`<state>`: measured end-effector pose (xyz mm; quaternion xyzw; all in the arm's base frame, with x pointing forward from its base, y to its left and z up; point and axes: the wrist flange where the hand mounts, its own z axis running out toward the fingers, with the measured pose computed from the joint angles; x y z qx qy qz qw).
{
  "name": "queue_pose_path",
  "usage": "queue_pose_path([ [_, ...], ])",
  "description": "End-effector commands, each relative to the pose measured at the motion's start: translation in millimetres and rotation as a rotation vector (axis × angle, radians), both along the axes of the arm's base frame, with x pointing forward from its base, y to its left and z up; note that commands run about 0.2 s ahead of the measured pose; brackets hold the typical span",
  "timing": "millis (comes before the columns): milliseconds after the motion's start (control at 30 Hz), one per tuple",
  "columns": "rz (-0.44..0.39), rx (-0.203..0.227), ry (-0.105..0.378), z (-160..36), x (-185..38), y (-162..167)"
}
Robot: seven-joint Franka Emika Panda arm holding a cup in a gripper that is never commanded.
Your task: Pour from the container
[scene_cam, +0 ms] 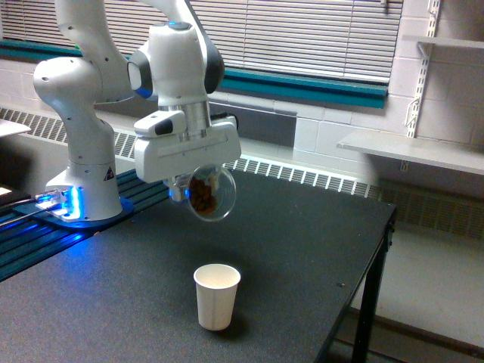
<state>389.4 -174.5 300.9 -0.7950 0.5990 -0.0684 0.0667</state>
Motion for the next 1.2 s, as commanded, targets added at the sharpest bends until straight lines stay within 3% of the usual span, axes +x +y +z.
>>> queue_pose_path([
  [33, 0.004, 0.017, 0.013, -2.2, 4, -9],
  [400, 0.000, 0.018, 0.034, -3.8, 9, -17],
  [1200, -0.049, 0.075, 0.073, -18.7, 10, -27],
])
